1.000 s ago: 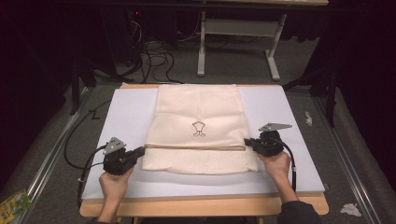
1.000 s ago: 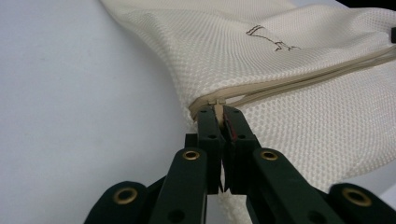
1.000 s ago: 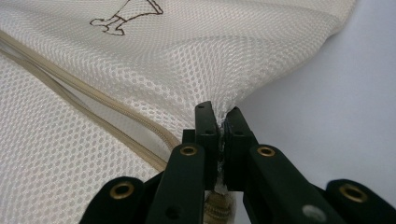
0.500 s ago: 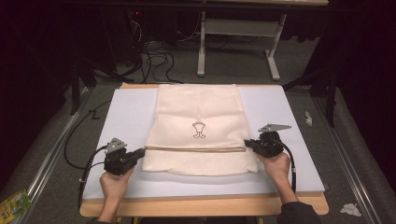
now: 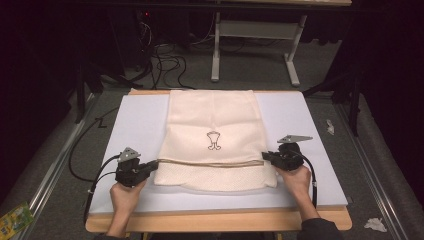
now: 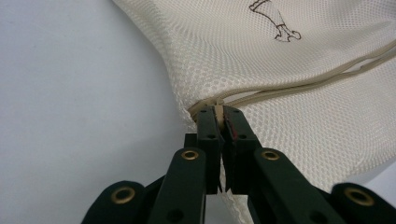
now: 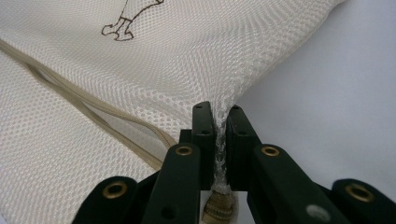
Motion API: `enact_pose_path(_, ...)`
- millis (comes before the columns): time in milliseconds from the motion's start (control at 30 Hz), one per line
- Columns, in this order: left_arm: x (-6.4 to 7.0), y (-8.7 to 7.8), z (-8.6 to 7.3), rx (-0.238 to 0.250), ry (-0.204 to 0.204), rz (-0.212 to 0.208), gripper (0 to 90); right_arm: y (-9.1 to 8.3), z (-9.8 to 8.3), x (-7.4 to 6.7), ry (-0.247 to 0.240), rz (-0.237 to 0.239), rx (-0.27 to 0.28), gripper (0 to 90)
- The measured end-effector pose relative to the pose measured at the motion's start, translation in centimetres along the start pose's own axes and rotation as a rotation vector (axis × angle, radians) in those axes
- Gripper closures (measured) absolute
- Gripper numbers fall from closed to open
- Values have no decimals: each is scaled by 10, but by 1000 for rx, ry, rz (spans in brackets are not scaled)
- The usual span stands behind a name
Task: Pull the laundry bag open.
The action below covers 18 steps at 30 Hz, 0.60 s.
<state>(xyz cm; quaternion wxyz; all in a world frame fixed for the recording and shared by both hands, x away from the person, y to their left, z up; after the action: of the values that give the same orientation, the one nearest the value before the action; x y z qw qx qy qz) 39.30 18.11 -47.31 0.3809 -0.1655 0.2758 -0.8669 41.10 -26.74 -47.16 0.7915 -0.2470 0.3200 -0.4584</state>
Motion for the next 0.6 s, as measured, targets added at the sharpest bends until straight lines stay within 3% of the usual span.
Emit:
enact_pose_path(400,-1,2,1,3,3,1,828,2,-4,2,-4,-20,0,714)
enact_pose_path(600,0,-2,7,37,22,16,765,-3,-3,3,-7,-33,41,647)
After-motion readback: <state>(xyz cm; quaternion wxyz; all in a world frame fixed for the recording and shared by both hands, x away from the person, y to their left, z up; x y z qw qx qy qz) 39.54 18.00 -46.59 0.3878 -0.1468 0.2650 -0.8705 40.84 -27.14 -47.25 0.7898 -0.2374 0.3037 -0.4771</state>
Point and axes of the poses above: each handheld gripper's, and its own axes: y roughly forward along the jaws, z roughly out of its top, x roughly to its right, the point moved 4 cm from there along y, roughly forward along the jaws, and after that the axes turned 10 degrees about y, right-handed, at the moved point
